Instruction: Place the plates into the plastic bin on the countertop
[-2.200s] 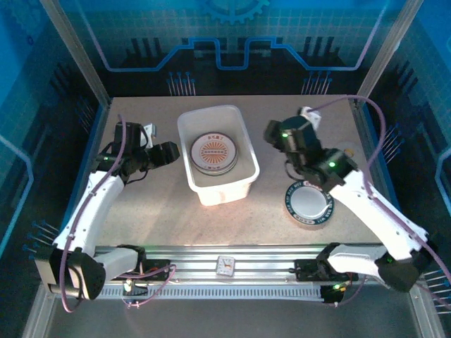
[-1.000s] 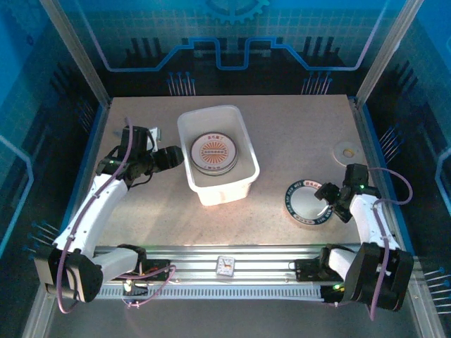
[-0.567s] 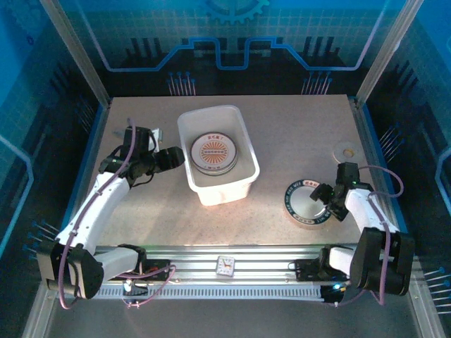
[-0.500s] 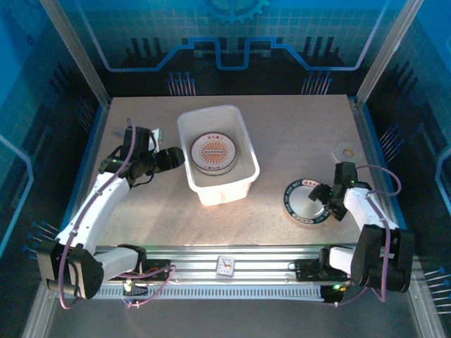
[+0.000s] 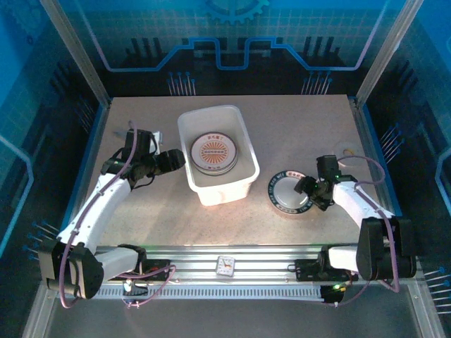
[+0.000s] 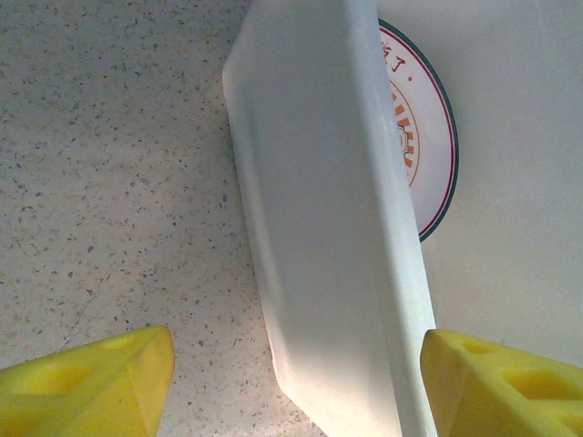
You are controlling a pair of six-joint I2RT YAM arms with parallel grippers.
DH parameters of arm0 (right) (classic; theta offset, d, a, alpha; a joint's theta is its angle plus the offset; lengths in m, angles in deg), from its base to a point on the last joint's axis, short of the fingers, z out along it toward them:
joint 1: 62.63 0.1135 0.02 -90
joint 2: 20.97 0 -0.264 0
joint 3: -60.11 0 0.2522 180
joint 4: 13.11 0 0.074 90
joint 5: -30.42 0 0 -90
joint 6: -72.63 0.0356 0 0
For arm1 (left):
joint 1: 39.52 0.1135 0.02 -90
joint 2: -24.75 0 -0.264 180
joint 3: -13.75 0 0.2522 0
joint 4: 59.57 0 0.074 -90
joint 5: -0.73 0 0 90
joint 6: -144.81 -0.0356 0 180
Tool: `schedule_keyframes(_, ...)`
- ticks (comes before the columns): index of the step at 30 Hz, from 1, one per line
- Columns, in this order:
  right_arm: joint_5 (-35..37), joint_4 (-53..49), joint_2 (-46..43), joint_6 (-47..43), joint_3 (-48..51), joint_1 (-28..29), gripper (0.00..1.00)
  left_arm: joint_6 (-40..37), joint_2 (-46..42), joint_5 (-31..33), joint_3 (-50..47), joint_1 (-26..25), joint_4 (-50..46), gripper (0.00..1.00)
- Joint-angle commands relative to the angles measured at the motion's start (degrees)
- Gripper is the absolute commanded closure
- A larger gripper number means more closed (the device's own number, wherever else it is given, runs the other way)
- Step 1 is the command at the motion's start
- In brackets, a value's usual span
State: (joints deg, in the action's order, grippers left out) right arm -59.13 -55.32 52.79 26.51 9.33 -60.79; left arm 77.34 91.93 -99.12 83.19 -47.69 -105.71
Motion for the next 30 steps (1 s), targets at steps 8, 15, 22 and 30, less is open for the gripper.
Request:
schedule_keyframes(8,-0.05,2.57,2.83,1.98,0.67,1.42,0.26,0.13,-1.70,-0.66,-0.70,-0.19,0.56,0.27)
schedule_keyframes(15,0.06,4.67,2.12,2.69,3.73,1.32,0.32,0.74,-1.96,-0.97,-0.62,-0.19,0.65,0.27)
schedule_keyframes(22,1.00,6.50,1.53,3.91,6.04,1.24,0.40,0.91,-2.57,-1.02,-0.81,-0.19,0.41,0.27)
schedule_keyframes(30,1.70,7.11,0.78,5.06,7.64,1.14,0.47,1.30,-3.19,-0.95,-1.19,-0.19,0.33,0.27)
